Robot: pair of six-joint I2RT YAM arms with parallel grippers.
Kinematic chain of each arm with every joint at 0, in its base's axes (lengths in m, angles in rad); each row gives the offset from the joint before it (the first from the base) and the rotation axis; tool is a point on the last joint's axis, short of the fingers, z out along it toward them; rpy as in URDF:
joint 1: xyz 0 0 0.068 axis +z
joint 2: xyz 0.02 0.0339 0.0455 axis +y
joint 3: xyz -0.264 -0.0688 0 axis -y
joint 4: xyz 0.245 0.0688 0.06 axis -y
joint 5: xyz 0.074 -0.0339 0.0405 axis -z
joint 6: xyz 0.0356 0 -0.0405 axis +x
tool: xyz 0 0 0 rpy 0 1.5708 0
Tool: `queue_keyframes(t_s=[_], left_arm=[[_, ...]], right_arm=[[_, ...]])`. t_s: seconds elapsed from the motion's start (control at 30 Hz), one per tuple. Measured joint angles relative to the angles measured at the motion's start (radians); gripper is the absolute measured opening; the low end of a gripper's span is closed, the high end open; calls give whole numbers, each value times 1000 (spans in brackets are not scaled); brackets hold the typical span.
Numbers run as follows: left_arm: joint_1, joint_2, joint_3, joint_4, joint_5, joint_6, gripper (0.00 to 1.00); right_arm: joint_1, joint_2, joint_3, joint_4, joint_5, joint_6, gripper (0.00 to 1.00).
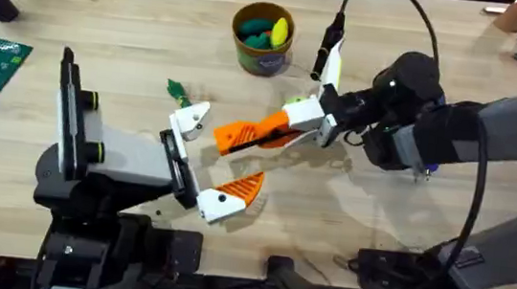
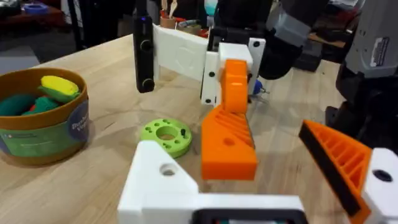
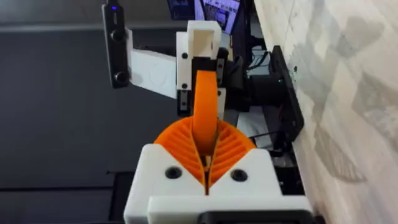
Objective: Pick up the gripper from the table and insert it into the empty holder that is missing its gripper. Then pick up a screw, insert it into the mounting hole, and use the screwdriver to tighten it. Finally, clean up the table by picking up the vegetable and placing it into the bucket.
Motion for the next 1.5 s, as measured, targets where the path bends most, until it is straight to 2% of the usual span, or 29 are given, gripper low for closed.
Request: queue_keyframes(t_s=[0.63,0.97,1.5], left_arm=[[0,0,0,0,0,0,986],[0,0,0,0,0,0,986],[0,0,0,0,0,0,986]], right_arm=[[5,0,1,0,0,0,15],[14,0,41,-4,-3,-6,15],[21,0,50,-138,-3,-171,15]])
